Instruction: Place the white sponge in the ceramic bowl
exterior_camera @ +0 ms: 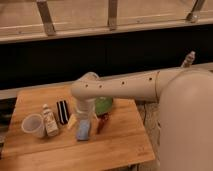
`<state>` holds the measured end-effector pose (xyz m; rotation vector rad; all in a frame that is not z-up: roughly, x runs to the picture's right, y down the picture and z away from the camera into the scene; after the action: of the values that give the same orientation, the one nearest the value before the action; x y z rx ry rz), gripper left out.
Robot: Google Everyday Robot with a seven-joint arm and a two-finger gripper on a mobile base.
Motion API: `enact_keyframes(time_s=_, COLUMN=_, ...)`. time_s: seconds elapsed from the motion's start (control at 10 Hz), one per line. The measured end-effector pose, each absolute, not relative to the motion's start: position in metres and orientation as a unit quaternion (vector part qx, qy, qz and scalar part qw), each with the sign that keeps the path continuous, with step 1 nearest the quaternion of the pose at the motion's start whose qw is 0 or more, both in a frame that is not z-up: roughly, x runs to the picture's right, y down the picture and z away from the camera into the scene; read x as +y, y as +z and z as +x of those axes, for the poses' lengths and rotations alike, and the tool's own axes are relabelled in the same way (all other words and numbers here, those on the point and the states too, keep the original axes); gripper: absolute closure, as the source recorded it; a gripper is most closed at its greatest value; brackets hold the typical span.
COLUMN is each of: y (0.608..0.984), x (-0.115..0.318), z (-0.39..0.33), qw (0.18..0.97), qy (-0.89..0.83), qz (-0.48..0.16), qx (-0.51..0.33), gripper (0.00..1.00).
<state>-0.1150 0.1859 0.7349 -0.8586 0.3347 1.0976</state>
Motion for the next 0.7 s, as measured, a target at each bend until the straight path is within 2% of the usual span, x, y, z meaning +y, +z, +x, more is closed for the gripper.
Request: enact_keyframes(time_s=0.7, y=0.788, x=0.215, z=-0.137, qw=0.721, qy=0.512, qz=-0.439, qx=0.158, gripper=0.2)
